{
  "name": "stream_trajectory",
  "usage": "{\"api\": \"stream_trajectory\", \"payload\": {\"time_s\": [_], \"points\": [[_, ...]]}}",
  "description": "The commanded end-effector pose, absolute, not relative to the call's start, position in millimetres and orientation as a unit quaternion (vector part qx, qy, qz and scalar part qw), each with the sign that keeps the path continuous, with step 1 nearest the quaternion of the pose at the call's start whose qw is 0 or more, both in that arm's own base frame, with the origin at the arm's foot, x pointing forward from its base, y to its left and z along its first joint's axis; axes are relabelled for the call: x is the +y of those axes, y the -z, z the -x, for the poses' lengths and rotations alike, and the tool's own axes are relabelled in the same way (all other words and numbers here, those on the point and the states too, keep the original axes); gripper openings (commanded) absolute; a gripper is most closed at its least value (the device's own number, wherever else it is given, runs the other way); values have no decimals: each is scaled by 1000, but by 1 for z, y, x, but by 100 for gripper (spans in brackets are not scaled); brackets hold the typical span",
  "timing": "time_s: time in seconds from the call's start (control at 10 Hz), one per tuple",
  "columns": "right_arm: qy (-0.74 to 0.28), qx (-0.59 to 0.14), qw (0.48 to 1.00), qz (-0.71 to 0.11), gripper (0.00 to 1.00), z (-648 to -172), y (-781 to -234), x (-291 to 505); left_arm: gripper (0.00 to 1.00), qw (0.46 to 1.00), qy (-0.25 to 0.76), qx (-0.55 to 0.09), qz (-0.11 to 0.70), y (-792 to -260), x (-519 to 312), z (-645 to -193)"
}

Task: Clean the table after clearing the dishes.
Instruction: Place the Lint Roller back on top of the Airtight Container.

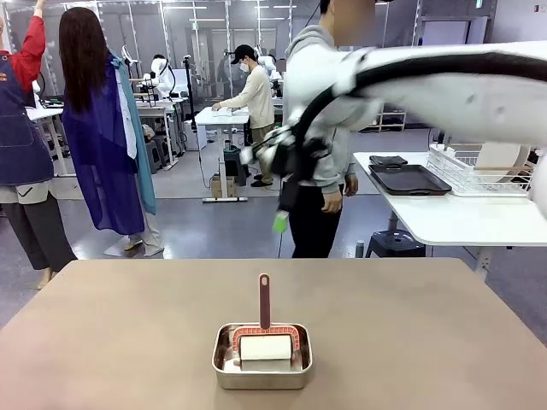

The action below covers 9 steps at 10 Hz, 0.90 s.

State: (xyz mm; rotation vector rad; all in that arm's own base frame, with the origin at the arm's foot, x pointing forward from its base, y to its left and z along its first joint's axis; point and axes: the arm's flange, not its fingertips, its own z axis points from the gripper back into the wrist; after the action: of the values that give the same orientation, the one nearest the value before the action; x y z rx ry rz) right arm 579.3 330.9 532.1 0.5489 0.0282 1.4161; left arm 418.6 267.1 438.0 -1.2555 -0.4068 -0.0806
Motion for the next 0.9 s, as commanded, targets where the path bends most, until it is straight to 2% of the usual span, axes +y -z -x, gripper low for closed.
{"api": "stream_trajectory", "payload": {"time_s": [0.0, 0.1, 0.2, 0.3, 0.6, 0.8], "points": [[-490, -31, 745, -452, 100, -592, -543, 232, 100, 793, 26, -188, 579, -442, 265, -416], [-390, -27, 739, -548, 100, -591, -536, 184, 100, 793, 26, -188, 579, -442, 265, -416], [-340, -65, 735, -583, 100, -581, -527, 137, 100, 793, 26, -188, 579, -442, 265, -416], [-293, -66, 729, -615, 100, -574, -518, 105, 100, 793, 26, -188, 579, -442, 265, -416], [-145, -85, 733, -659, 100, -565, -474, -19, 100, 793, 26, -188, 579, -442, 265, -416], [-105, -76, 729, -672, 100, -553, -451, -106, 100, 793, 26, -188, 579, -442, 265, -416]]}}
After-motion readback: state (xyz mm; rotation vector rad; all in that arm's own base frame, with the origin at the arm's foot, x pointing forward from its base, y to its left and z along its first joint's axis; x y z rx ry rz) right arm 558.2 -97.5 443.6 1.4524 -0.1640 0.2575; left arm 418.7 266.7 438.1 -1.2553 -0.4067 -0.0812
